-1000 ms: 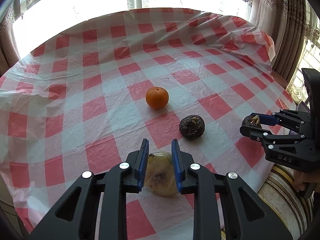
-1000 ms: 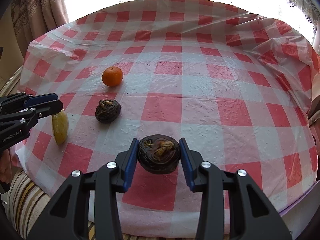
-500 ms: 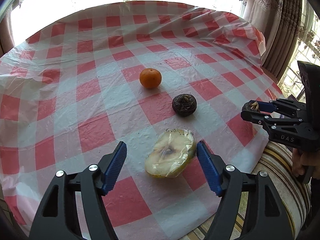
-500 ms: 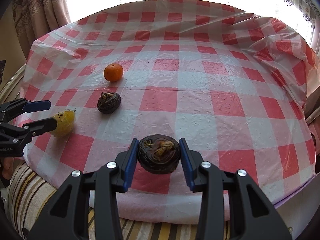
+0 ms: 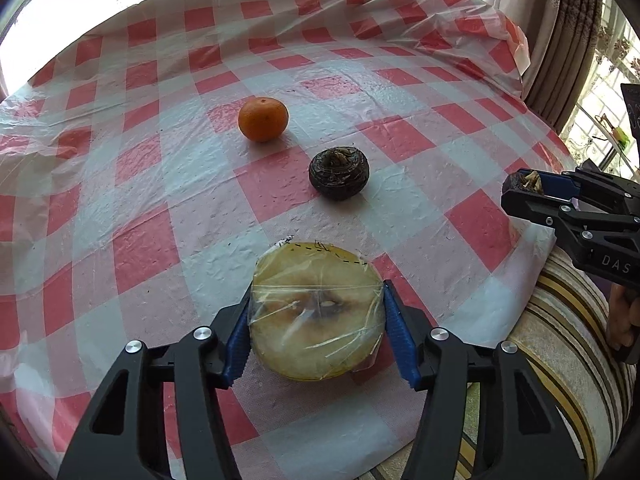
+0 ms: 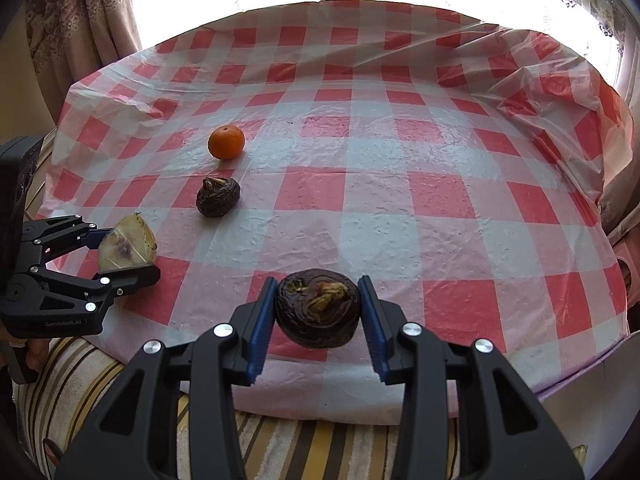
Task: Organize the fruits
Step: 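Carry the bagged pear half and dried fruit over the white box with both tools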
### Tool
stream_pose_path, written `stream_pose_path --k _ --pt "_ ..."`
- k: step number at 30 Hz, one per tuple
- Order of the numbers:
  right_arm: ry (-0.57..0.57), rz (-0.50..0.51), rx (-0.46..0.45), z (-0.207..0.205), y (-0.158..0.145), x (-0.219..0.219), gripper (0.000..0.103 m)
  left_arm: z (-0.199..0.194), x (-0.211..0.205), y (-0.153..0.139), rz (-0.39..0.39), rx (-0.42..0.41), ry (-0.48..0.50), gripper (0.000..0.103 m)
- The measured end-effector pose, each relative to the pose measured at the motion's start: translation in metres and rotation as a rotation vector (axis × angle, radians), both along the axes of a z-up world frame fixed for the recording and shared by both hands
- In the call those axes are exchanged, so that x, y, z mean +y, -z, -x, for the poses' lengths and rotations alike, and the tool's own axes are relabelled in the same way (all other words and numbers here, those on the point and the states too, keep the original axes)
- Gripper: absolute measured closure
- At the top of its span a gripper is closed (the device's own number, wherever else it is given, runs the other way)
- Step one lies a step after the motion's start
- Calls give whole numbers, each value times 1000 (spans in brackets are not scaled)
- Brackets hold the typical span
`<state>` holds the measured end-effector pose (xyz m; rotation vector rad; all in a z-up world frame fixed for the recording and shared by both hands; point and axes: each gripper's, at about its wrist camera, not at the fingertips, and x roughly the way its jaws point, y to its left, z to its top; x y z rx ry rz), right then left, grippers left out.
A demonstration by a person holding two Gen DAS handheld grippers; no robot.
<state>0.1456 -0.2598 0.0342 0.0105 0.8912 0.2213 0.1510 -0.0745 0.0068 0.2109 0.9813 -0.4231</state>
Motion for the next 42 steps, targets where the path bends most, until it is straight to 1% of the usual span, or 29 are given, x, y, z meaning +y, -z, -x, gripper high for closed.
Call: stream_pose_path --k 4,9,13,17,22,31,37,42 --pt "1 -1 -3 3 -1 -2 62 2 -4 -1 -33 -7 8 47" --pt "8 -2 -7 13 -3 -11 62 6 -10 -13 -33 -28 25 47" --pt "26 -2 -8 21 -4 -23 62 11 -26 -27 -52 -55 69 47" --pt "50 1 -11 31 -7 -41 62 19 -47 -41 -51 -79 124 47" --pt "99 6 -13 47 -10 -70 62 32 -85 -55 -54 -94 221 47" --pt "204 28 -11 88 -10 -133 62 62 -165 -62 -70 -76 424 47" --pt "298 57 9 118 -3 -180 62 87 -222 -53 -101 -24 580 47" --pt "378 74 45 141 10 -218 62 104 -261 -42 -131 17 675 47"
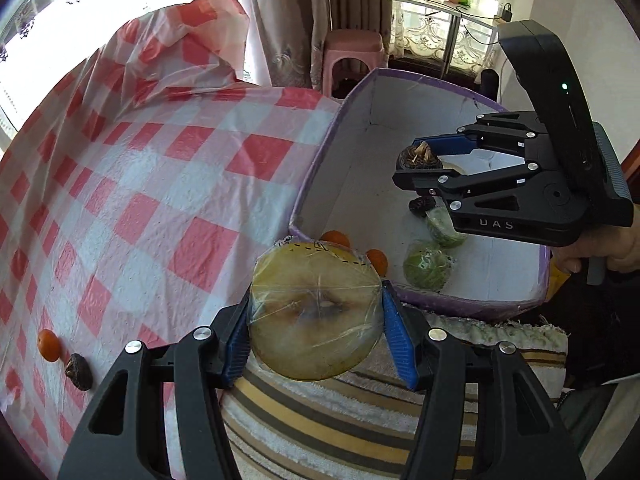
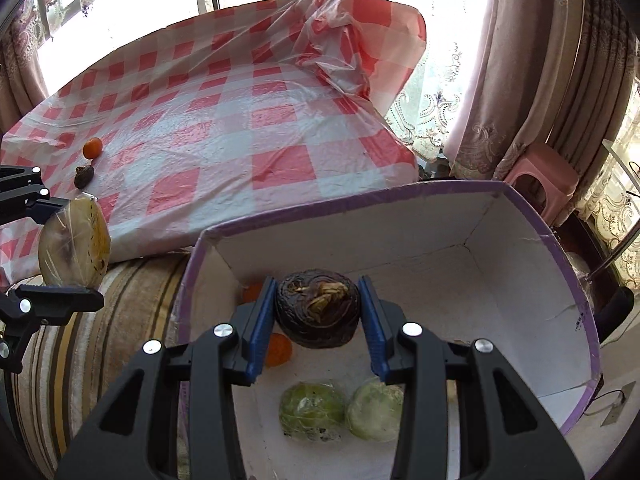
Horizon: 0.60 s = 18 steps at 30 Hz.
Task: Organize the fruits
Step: 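Carry the bagged pear half and dried fruit over the white box with both tools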
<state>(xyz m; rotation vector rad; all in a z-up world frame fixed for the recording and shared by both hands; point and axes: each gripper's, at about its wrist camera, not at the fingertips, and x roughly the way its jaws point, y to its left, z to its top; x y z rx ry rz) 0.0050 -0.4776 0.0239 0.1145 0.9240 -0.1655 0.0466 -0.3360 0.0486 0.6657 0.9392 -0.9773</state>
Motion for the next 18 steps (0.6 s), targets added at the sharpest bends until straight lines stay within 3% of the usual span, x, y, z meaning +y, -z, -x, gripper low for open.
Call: stream_pose_path --k 7,18 --pt "81 21 48 19 16 -36 62 14 -41 14 -39 39 86 47" --pt "122 55 99 28 37 -51 62 27 -71 45 -125 108 162 47"
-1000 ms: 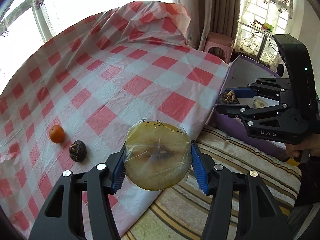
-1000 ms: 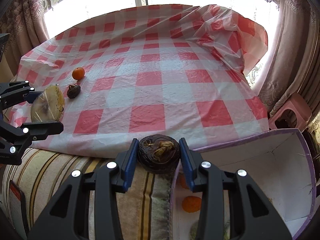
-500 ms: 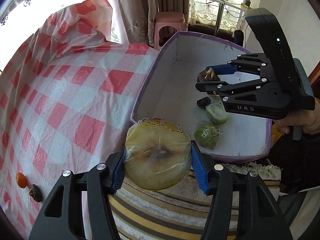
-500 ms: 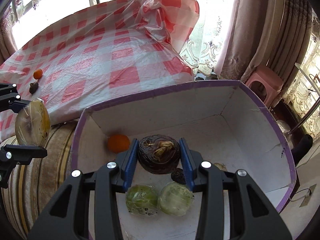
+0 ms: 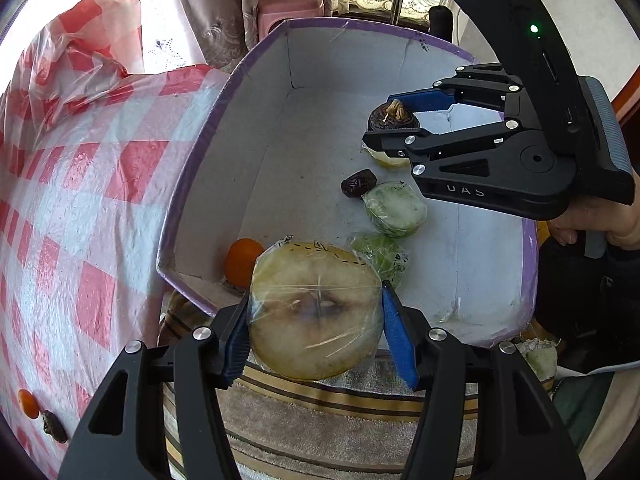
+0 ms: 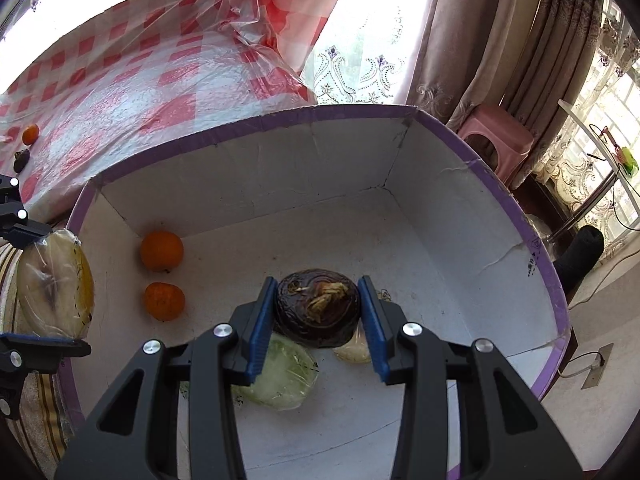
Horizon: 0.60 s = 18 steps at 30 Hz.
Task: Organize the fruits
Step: 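Open both tools to drop the pear half and dried fruit into the box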
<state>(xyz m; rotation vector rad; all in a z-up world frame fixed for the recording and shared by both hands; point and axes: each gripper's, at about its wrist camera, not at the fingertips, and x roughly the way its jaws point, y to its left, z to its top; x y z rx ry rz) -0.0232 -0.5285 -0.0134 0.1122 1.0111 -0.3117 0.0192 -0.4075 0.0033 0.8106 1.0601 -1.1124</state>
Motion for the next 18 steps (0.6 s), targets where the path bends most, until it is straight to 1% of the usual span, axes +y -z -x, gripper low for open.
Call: stream_pose_path --k 1,6,9,10,11,12,15,18 --pt "0 4 4 0 0 0 61 1 -1 0 -5 13 4 47" --pt "-2 7 11 -3 0 1 60 0 -11 5 -27 27 23 47" --pt "-3 10 5 -3 -1 2 50 -3 -13 5 -25 43 8 46" --pt "-4 8 1 -2 -2 2 44 -3 -12 5 -23 46 6 45" --pt "-5 11 0 -3 -3 2 39 -2 -12 5 -16 47 7 37" --pt "-7 15 0 -3 -3 3 37 -3 -10 2 -4 45 9 30" --pt "-6 28 4 -4 -4 5 33 -4 -8 -7 26 43 9 30" --pt "0 41 -4 -4 -7 5 24 -5 -1 -20 54 40 7 30"
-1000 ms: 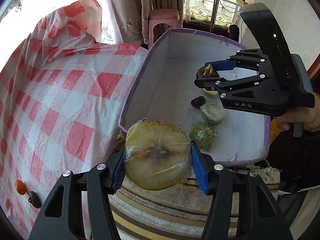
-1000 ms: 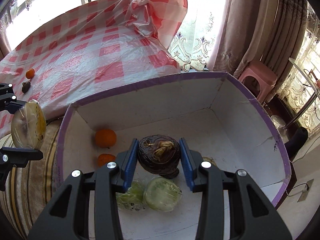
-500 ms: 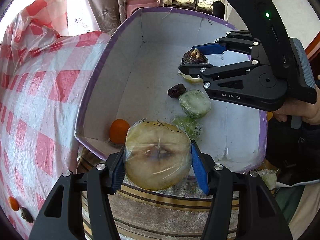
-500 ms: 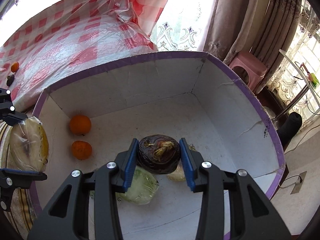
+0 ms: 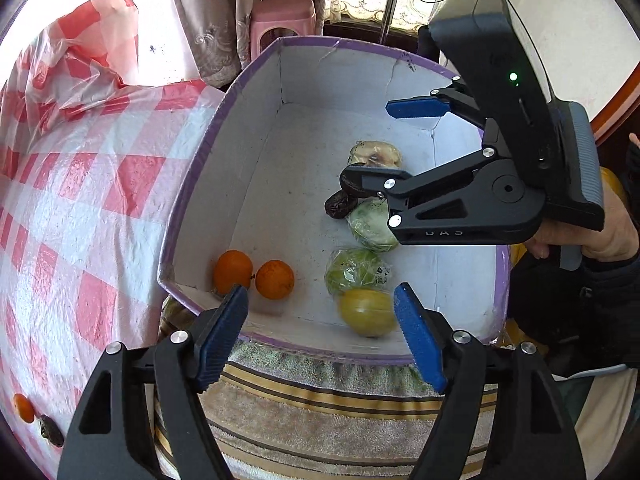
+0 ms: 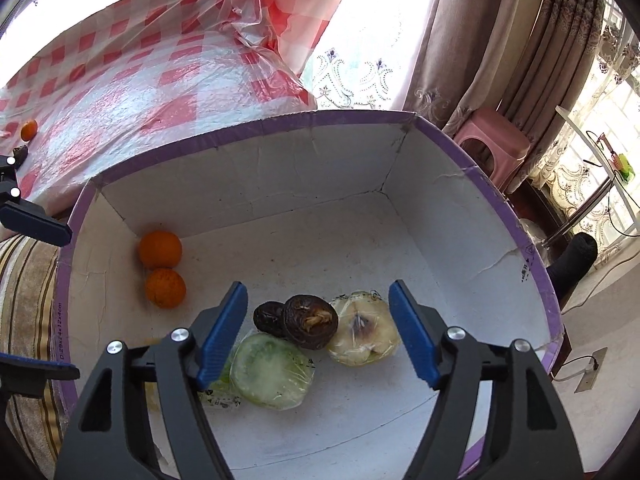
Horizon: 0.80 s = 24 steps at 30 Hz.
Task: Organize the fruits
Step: 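Open both tools to drop the pear half and dried fruit into the box, then move both open tools back over the orange and dried fruit on the tablecloth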
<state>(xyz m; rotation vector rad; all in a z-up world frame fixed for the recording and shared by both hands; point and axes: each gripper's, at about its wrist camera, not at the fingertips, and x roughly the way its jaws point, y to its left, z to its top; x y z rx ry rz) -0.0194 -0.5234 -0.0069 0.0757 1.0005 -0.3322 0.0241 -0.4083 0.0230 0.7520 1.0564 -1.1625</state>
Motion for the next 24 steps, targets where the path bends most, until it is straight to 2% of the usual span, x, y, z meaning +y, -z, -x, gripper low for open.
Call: stream_pose_path --k 5,24 --pt "-10 -16 -29 0 -5 3 16 -8 17 -16 38 -14 -31 30" --pt "-89 -2 -81 -11 -34 41 14 -45 113 -63 195 -78 -217 30"
